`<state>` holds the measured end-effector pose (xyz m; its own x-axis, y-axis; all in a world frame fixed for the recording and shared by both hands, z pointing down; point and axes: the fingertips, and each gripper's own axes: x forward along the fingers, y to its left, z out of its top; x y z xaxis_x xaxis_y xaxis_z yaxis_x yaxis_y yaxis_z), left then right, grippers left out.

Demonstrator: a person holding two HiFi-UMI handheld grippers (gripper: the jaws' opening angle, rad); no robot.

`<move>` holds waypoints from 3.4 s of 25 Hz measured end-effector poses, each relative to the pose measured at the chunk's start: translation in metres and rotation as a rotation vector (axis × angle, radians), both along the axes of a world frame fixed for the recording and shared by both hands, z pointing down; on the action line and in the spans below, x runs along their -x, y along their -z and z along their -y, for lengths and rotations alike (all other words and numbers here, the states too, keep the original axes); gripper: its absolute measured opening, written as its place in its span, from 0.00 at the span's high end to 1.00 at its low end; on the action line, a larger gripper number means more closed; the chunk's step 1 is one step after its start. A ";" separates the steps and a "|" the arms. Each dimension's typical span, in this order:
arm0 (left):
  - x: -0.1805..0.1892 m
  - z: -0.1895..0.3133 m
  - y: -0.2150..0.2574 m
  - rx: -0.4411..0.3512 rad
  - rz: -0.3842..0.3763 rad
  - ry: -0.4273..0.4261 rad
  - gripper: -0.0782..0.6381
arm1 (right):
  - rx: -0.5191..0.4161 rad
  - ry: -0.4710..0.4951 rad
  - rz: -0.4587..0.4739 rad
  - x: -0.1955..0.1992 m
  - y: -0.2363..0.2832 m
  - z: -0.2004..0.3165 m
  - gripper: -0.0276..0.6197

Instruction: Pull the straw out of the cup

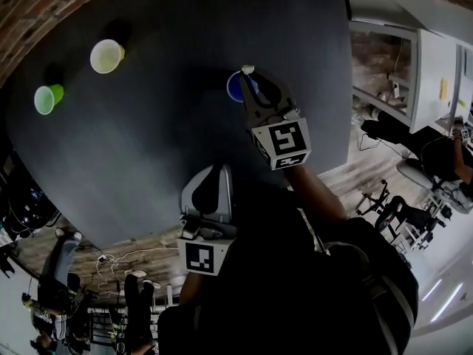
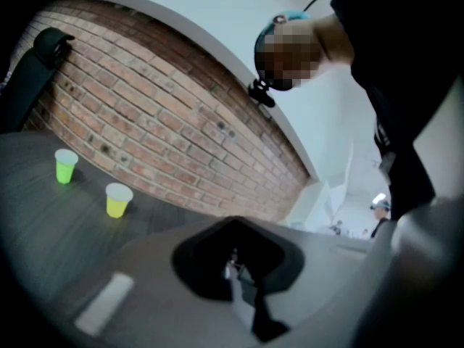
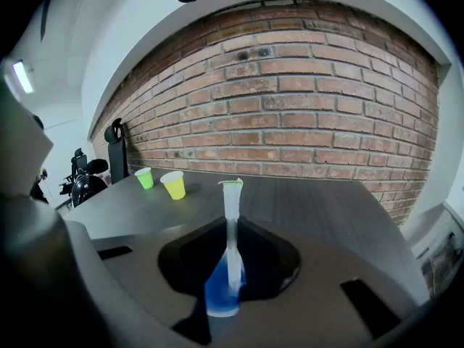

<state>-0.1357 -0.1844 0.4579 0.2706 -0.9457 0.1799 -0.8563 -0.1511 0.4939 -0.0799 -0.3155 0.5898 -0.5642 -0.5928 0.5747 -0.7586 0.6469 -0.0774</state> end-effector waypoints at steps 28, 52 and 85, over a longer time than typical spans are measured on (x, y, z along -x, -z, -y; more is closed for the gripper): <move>-0.021 -0.067 0.113 -0.285 0.109 0.047 0.88 | -0.251 -0.070 0.133 -0.043 0.148 -0.045 0.89; -0.055 -0.222 0.145 -0.325 0.186 -0.038 0.88 | -0.298 -0.151 0.248 -0.123 0.230 -0.260 0.89; -0.131 -0.204 0.122 -0.255 0.227 -0.023 0.88 | -0.252 0.057 0.330 -0.150 0.227 -0.296 0.90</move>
